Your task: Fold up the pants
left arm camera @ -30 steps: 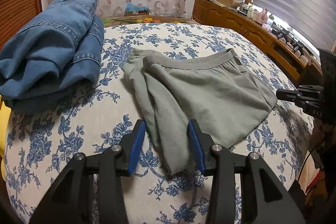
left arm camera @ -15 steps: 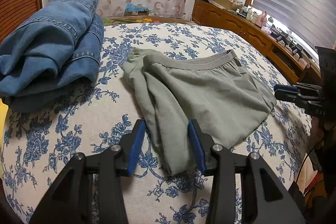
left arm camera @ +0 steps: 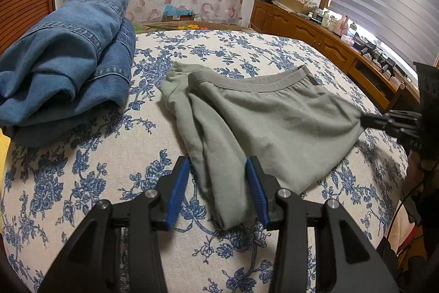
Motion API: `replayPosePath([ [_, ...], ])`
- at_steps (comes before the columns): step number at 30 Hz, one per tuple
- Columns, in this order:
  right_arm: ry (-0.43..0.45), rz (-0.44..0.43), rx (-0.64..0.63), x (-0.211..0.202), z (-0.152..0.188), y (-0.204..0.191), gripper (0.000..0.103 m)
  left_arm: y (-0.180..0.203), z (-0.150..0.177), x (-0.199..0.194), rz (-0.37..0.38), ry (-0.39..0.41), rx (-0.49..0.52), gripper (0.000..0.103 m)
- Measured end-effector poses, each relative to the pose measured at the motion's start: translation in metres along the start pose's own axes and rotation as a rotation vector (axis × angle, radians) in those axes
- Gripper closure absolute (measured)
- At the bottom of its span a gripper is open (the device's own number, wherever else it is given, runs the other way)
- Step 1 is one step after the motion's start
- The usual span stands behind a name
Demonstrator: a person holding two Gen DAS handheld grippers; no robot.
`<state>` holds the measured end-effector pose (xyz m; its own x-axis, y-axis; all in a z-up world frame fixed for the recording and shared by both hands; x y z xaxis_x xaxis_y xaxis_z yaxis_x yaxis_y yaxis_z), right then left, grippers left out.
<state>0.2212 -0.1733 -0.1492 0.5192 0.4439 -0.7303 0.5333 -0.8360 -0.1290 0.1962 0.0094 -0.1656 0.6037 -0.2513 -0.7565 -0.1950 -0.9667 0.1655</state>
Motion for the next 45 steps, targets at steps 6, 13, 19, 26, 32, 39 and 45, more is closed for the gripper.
replayPosePath([
  [6, -0.033, -0.024, 0.03, 0.006, 0.01, 0.007, 0.103, 0.0, 0.0, 0.0, 0.0, 0.0, 0.0, 0.06],
  [13, 0.008, -0.015, 0.008, -0.007, 0.001, -0.002, 0.103, 0.0, 0.0, 0.0, 0.0, 0.001, 0.0, 0.06],
  [19, 0.048, 0.01, -0.01, -0.014, -0.016, -0.006, 0.099, 0.0, 0.0, 0.0, 0.0, 0.001, 0.0, 0.06],
  [26, -0.002, 0.027, -0.03, 0.02, -0.03, -0.014, 0.062, 0.0, 0.0, 0.0, 0.0, 0.001, 0.0, 0.06],
  [32, -0.041, 0.064, -0.02, 0.046, -0.034, -0.005, 0.058, 0.0, 0.0, 0.0, -0.001, 0.001, 0.0, 0.06],
  [39, -0.06, 0.082, 0.018, 0.054, -0.035, 0.007, 0.05, 0.002, -0.011, -0.007, -0.035, 0.01, 0.012, 0.06],
  [45, -0.071, 0.079, 0.025, 0.057, -0.031, 0.009, 0.05, -0.004, -0.027, -0.003, -0.05, -0.001, 0.009, 0.06],
])
Point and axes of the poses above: each gripper's, at about its wrist camera, not at the fingertips, and x roughly the way its jaws point, y to its right, z to its underside, the point moved 10 cm from there along x, roughly the way its jaws point, and after that the axes turned 3 degrees about -y, right-handed, at the moved point
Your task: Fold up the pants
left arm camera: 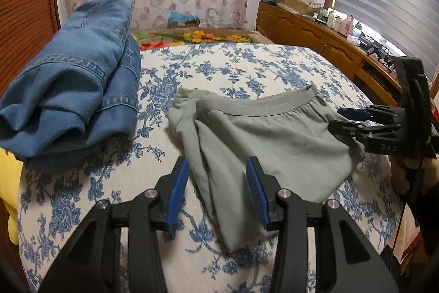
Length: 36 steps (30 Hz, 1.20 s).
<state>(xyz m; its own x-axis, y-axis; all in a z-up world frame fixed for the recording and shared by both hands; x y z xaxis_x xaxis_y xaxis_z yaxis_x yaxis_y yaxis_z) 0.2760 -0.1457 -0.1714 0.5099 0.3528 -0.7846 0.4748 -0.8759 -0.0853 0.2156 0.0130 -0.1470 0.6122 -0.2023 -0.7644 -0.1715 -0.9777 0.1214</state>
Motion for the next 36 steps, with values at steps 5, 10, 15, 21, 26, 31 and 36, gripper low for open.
replayPosePath([
  [5, -0.007, 0.003, 0.011, -0.008, 0.006, 0.002, 0.05, -0.002, 0.013, -0.007, 0.021, -0.006, -0.029, 0.061],
  [10, -0.016, -0.049, 0.033, -0.022, 0.025, -0.003, 0.05, 0.011, 0.035, -0.019, 0.068, -0.007, -0.037, 0.061],
  [15, -0.006, -0.07, 0.033, -0.031, 0.04, -0.009, 0.05, 0.023, 0.043, -0.017, 0.083, -0.006, -0.015, 0.069],
  [21, 0.003, -0.097, -0.023, -0.035, 0.046, -0.022, 0.094, 0.027, 0.04, -0.018, 0.072, 0.014, 0.01, 0.094],
  [26, 0.029, -0.144, -0.033, -0.055, 0.054, -0.028, 0.097, 0.033, 0.047, -0.038, 0.087, 0.037, 0.018, 0.096],
  [31, 0.025, -0.156, -0.043, -0.078, 0.079, -0.04, 0.097, 0.049, 0.07, -0.063, 0.127, 0.041, 0.007, 0.096],
  [36, 0.016, -0.168, -0.033, -0.092, 0.103, -0.047, 0.097, 0.063, 0.091, -0.075, 0.132, 0.018, 0.021, 0.095],
])
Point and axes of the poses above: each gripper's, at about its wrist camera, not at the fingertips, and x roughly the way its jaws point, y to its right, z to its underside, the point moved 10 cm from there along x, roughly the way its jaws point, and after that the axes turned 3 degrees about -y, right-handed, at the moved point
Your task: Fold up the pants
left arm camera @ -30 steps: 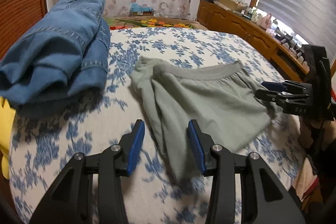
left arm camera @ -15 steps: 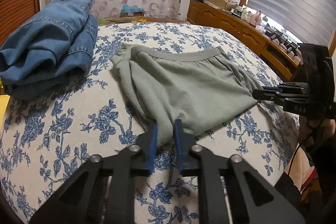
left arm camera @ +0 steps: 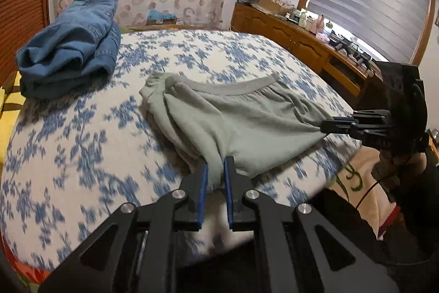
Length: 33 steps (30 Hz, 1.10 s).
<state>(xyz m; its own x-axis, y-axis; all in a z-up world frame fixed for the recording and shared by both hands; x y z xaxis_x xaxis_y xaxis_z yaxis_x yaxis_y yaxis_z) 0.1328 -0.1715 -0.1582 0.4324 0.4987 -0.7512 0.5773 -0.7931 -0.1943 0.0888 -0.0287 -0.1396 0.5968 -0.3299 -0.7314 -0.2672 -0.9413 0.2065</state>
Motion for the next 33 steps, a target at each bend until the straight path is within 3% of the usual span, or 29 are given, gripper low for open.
replayPosePath([
  [3, -0.007, 0.014, 0.016, -0.002, 0.011, 0.0, 0.096, -0.002, 0.007, 0.0, -0.031, -0.015, 0.004, 0.09],
  [10, 0.014, 0.032, 0.037, -0.01, 0.012, 0.008, 0.096, -0.017, -0.007, 0.003, -0.089, 0.003, 0.006, 0.06],
  [13, 0.033, 0.044, 0.039, -0.012, 0.005, 0.01, 0.092, -0.023, -0.017, 0.008, -0.096, 0.007, 0.005, 0.059],
  [18, 0.037, 0.075, 0.051, -0.006, -0.003, 0.015, 0.075, -0.035, -0.031, 0.025, -0.116, -0.015, 0.01, 0.059],
  [20, 0.031, 0.097, 0.06, -0.001, -0.006, 0.019, 0.062, -0.043, -0.036, 0.033, -0.129, -0.024, -0.002, 0.059],
  [33, 0.016, 0.159, 0.087, 0.029, -0.026, 0.034, 0.053, -0.066, -0.057, 0.062, -0.139, -0.061, -0.039, 0.059],
])
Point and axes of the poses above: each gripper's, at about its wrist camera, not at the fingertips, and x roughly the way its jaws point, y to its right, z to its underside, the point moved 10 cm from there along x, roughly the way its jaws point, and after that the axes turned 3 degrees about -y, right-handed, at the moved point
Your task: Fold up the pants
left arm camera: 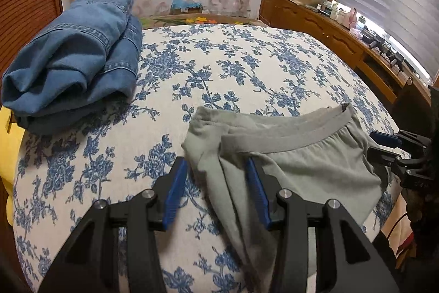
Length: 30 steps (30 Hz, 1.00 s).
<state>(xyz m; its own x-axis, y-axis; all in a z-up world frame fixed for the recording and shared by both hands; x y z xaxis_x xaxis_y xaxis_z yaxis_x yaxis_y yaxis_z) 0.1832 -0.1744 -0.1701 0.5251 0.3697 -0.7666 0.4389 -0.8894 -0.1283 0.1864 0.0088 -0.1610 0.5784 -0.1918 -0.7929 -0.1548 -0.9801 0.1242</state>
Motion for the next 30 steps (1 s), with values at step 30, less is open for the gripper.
replayPosePath([
  [30, 0.025, -0.043, -0.04, 0.014, -0.01, -0.019, 0.088, 0.005, 0.004, 0.004, 0.051, 0.045, -0.004, 0.079],
])
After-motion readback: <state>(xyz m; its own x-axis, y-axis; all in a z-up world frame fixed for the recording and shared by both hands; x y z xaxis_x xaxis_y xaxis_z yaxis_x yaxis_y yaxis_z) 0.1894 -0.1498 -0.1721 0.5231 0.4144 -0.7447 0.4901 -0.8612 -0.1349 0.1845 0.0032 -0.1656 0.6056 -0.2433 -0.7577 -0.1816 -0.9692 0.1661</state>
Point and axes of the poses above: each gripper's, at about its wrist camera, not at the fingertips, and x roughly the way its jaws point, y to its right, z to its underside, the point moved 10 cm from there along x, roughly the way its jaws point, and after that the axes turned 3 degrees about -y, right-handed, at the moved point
